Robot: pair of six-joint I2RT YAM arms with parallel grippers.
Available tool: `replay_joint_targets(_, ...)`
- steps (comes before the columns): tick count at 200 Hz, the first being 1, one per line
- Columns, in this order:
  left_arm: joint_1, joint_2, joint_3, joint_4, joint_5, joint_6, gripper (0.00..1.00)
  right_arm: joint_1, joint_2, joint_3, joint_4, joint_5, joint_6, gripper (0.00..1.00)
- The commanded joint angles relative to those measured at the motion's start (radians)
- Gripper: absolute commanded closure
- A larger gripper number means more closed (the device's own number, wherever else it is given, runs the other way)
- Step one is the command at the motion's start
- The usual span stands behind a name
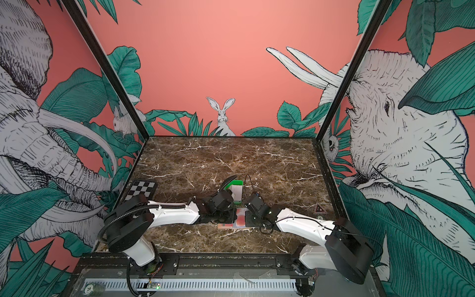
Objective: Insert credit cards into a card holder
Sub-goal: Insert the credit card into the card slot, then flip over the card slot in the card holder.
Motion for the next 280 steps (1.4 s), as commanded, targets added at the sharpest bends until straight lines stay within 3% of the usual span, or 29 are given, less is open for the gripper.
replay_joint_targets(1,-0.005,-0.004,-0.016,-0.021,-0.015,-0.004,0.96,0.005,0.018,-0.010,0.044,-0.026,0.011,0.91)
replay_joint_targets(114,-0.013,0.031,-0.016,-0.031,-0.020,-0.017,1.00,-0.004,0.061,-0.009,0.092,-0.050,0.028,0.80)
replay_joint_targets(280,-0.013,0.039,-0.022,-0.024,-0.018,-0.026,1.00,-0.009,0.096,0.005,0.068,-0.049,0.012,0.78)
